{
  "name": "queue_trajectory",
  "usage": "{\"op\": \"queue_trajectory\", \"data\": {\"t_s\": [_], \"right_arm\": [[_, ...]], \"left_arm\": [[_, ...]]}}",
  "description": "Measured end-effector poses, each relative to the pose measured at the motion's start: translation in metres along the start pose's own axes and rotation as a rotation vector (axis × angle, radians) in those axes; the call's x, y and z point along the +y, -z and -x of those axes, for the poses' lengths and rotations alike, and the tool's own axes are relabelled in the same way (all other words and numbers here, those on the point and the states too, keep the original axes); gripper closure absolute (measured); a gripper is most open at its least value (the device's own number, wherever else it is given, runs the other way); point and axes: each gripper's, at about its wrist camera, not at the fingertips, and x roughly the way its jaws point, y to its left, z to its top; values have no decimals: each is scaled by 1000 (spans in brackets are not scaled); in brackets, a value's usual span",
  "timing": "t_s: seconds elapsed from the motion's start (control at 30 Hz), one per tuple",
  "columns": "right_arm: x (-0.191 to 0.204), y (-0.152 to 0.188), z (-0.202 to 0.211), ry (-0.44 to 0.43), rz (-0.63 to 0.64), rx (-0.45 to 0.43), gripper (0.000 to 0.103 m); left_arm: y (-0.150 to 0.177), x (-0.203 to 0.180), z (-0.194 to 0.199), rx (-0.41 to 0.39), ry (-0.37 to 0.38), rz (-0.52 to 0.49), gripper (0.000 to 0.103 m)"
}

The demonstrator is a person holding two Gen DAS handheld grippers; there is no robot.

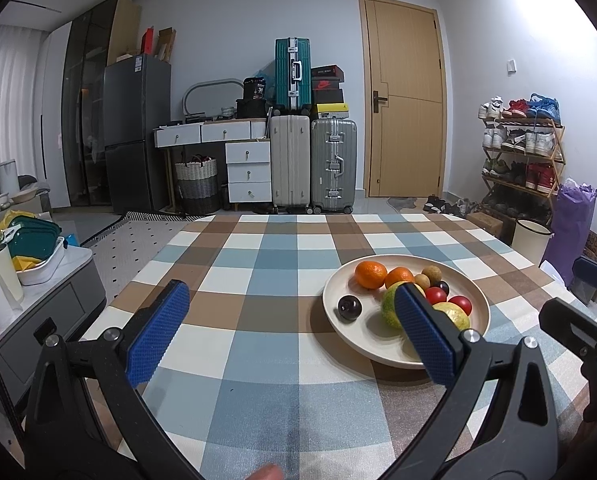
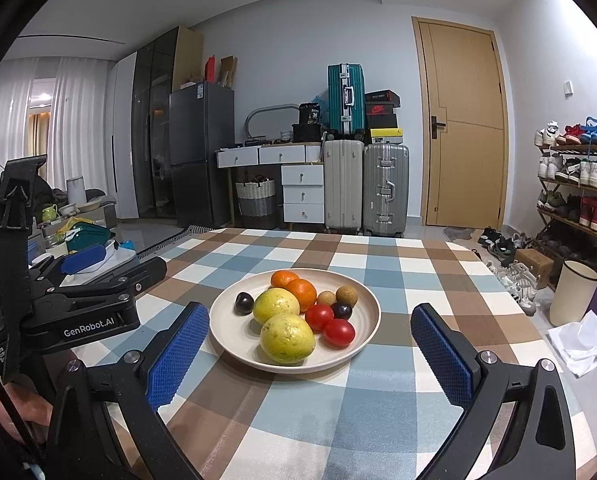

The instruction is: Organize fruits

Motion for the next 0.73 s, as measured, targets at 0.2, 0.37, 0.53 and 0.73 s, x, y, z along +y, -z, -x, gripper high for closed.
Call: {"op": "queue_trajectory", "data": {"t_s": [0.2,0.37,0.53,0.73], "right_arm": [[0,0,0,0,2,-3,0],[0,1,0,0,0,-1,0],[0,1,0,0,1,-3,0],[0,1,0,0,1,-2,0]], "left_arm": [[0,0,0,0,-1,1,1],[0,0,0,-1,1,1,1],[4,0,-1,-1,0,1,1],[6,-1,-2,7,20,-7,1]]}}
